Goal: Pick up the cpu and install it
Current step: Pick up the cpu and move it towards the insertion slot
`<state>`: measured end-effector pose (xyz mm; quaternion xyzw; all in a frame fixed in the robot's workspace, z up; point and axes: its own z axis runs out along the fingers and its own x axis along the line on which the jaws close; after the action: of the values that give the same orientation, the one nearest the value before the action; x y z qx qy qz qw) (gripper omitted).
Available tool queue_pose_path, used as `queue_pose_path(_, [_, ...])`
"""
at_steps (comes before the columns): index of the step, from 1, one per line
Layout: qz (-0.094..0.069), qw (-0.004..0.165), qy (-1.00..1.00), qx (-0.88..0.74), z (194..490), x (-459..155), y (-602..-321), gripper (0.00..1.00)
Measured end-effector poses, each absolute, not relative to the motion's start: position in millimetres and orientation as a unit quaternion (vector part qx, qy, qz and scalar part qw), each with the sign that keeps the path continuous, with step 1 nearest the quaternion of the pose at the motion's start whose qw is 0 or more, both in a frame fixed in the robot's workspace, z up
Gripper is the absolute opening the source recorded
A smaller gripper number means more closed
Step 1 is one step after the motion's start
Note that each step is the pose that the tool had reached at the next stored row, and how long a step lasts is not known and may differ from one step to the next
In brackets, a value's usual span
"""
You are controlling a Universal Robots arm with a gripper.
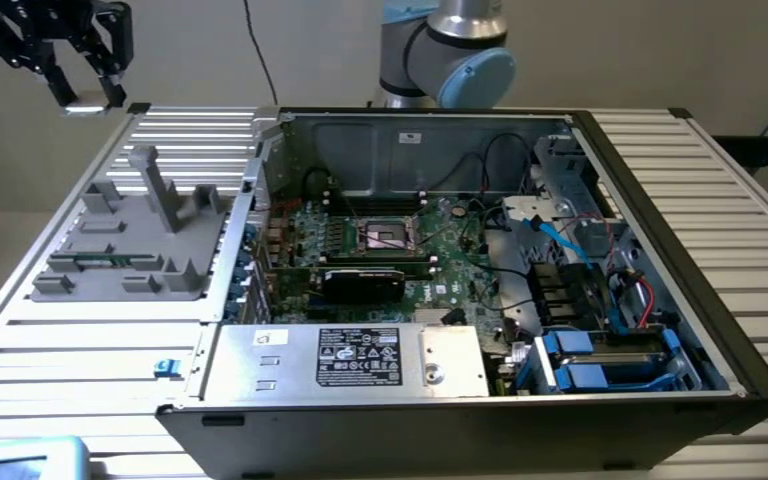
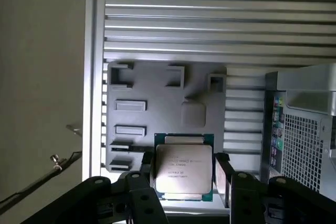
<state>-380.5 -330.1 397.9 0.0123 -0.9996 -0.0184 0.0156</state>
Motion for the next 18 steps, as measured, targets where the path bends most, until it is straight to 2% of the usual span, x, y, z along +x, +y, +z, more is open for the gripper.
queue_pose_path(18, [-0.018, 0.016, -1.0, 0.012, 402.0, -303.8, -333.0, 0.55])
